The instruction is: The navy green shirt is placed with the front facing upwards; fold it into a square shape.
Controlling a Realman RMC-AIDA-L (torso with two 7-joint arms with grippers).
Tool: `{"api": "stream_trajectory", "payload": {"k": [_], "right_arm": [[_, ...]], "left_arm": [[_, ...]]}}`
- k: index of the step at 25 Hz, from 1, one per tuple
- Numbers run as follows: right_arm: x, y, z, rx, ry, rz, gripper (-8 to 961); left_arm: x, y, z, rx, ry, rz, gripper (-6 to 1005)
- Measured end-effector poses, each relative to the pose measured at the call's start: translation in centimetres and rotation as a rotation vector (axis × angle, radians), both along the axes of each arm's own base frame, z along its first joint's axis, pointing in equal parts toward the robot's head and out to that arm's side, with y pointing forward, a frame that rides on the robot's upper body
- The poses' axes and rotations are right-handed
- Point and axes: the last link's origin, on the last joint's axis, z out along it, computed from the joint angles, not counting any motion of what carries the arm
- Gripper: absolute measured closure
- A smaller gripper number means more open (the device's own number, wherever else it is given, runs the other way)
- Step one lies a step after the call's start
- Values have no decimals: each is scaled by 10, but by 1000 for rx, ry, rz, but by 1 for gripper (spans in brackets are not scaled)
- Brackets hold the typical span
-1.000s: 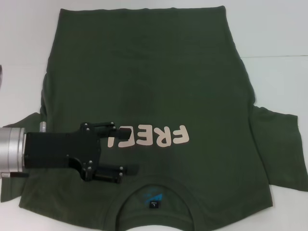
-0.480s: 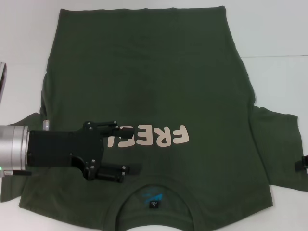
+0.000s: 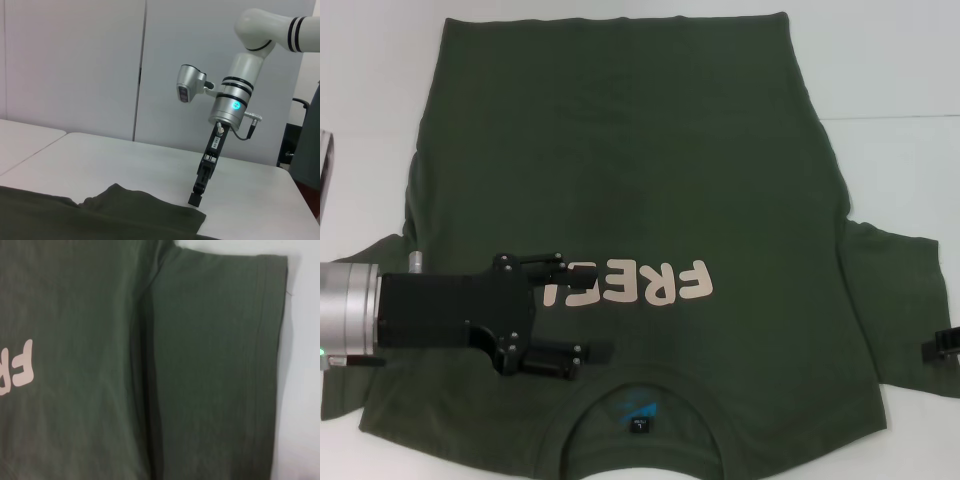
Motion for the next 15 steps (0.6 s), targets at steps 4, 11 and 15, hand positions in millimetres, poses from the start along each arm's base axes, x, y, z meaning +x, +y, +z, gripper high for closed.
{"api": "stream_trajectory", "payload": {"k": [4, 11, 15], "right_arm": [[0, 1, 0, 3, 0, 2, 46], [-2, 2, -1, 2, 3, 6, 47], [-3, 3, -5, -6, 9, 4, 45]], "left_arm": [[1, 1, 0, 0, 0, -2, 126], [1, 1, 0, 2, 2, -3, 126], [1, 1, 0, 2, 2, -3, 126]]}}
